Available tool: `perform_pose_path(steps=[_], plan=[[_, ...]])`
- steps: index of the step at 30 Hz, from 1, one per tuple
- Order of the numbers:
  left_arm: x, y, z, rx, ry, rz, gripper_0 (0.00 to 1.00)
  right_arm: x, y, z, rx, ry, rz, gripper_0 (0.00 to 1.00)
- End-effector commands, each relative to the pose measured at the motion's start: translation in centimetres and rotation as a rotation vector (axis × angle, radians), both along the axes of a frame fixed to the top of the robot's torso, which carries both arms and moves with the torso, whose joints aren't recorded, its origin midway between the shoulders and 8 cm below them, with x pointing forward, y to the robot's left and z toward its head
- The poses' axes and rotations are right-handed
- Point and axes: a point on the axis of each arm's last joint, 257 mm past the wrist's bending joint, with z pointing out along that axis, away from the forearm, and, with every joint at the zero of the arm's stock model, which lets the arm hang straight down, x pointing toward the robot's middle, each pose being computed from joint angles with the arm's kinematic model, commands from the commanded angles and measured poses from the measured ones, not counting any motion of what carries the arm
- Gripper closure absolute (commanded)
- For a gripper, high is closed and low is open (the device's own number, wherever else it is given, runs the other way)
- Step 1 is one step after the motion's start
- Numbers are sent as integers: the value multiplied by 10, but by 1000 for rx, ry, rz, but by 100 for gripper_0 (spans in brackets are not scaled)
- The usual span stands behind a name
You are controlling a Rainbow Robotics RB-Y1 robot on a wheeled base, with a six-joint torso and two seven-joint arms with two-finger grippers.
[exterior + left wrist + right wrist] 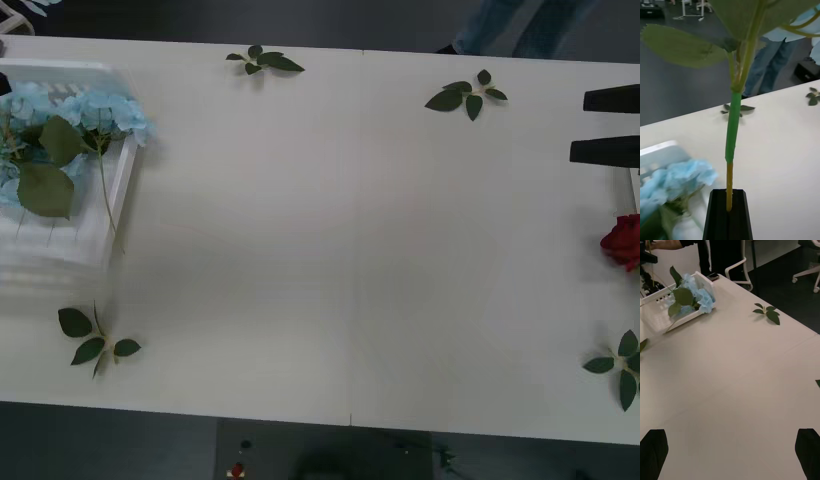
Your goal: Put the red flowers into the right box and the blue flowers into the left box
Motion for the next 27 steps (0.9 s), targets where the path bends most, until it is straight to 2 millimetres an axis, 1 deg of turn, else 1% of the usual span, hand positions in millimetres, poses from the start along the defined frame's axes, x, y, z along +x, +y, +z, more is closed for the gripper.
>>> perform_pose_path(steps=[1,4,6,8,9,12,13,14,15,16,17,18,19,20,21,23,24,25,27], plan=[[-15,71,12,79,-29,120,100,-20,0,21,49,35,82,0],[-25,105,20,94,-49,191,100,-37,6,27,79,62,145,0],[-31,122,25,103,-63,227,100,-46,10,32,99,71,181,0],[-34,131,26,109,-63,243,100,-50,11,36,110,71,196,0],[-35,135,23,116,-55,248,100,-53,13,38,112,70,207,0],[-37,140,16,109,-37,253,99,-59,18,41,121,67,229,0],[-37,140,15,107,-35,253,95,-60,19,41,123,67,230,0],[-37,140,15,107,-34,254,74,-63,22,43,123,63,239,0],[-38,140,12,103,-31,254,59,-64,24,42,123,64,243,0],[-37,140,15,104,-35,255,43,-66,26,41,122,62,247,0],[-38,140,13,104,-32,254,37,-67,28,41,121,63,250,0],[-37,139,14,101,-35,253,29,-69,30,41,124,60,254,0],[-38,140,14,100,-33,253,22,-71,33,41,123,58,261,0],[-37,139,15,99,-36,252,21,-72,34,41,121,59,265,0],[-37,136,16,97,-37,243,17,-74,36,40,121,59,271,0],[-39,123,17,88,-29,201,12,-77,39,39,116,58,281,0],[-40,111,18,83,-23,161,10,-79,40,39,117,58,286,0],[-41,103,18,76,-21,137,9,-80,41,39,116,59,288,0],[-46,66,21,55,-24,28,8,-81,42,39,117,59,293,0]])
